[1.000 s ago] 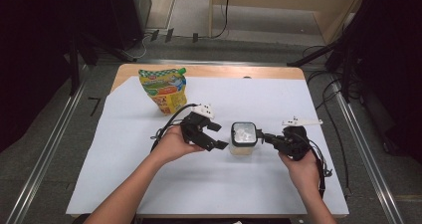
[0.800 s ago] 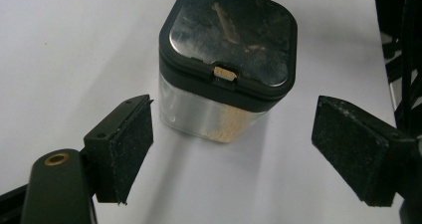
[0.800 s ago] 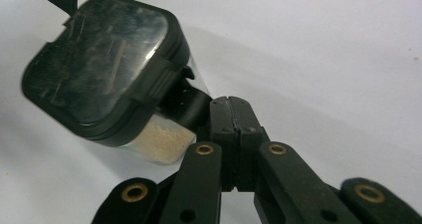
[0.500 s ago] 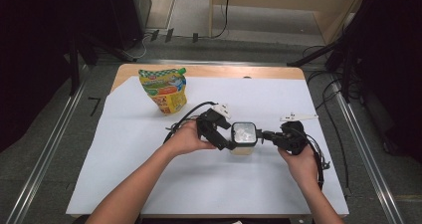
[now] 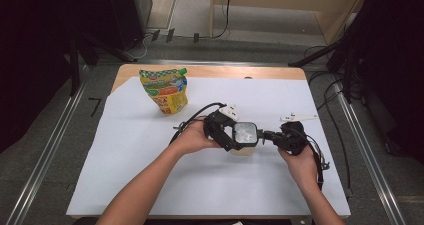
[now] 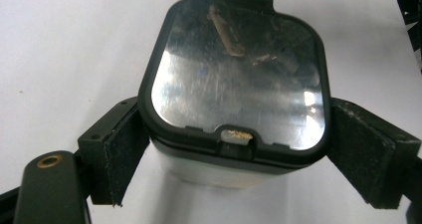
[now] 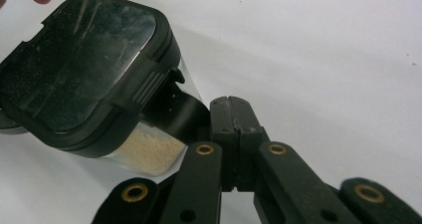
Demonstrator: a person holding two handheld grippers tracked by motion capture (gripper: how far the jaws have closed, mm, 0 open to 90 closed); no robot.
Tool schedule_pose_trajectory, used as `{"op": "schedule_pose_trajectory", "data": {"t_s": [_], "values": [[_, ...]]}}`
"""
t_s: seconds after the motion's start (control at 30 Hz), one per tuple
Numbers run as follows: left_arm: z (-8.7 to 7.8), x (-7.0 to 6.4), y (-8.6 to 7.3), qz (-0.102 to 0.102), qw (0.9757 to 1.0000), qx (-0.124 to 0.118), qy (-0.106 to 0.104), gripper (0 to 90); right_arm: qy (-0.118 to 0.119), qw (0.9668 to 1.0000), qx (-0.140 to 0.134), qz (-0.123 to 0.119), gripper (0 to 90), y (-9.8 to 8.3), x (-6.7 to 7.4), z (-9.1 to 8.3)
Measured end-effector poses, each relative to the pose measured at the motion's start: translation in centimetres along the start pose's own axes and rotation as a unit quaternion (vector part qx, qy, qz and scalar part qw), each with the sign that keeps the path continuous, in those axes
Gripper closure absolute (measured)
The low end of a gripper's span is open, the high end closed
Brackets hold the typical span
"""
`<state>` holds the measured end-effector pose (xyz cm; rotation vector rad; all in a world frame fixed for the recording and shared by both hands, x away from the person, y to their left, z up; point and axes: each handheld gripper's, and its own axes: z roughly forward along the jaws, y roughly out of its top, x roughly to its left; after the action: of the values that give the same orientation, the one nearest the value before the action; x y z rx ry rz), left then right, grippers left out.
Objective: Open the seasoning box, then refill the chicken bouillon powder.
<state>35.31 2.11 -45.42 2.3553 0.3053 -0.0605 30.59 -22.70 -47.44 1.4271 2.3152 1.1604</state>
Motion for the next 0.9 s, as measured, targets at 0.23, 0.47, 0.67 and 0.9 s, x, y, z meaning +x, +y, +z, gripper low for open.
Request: {"op": "schedule_pose_trajectory", "data": {"t_s": [0.23,0.47,0.67,0.9], "values": [[-0.3,-0.2,0.3,0.008,0.9998,0.016,0.003,16.1,0.001,1.0000,0.001,-0.001,90.0,0.0,0.2,0.1],[-0.7,-0.5,1.0,0.016,0.9997,0.016,0.012,15.9,0.002,1.0000,-0.001,0.001,90.0,-0.1,0.2,0.1],[-0.9,-0.8,1.4,0.024,0.9993,0.021,0.019,15.8,0.002,1.0000,-0.002,0.002,90.0,-0.2,0.2,0.1],[-1.0,-0.9,1.7,0.021,0.9992,0.028,0.021,15.5,0.002,1.0000,-0.003,0.001,90.0,-0.2,0.3,0.1]]}}
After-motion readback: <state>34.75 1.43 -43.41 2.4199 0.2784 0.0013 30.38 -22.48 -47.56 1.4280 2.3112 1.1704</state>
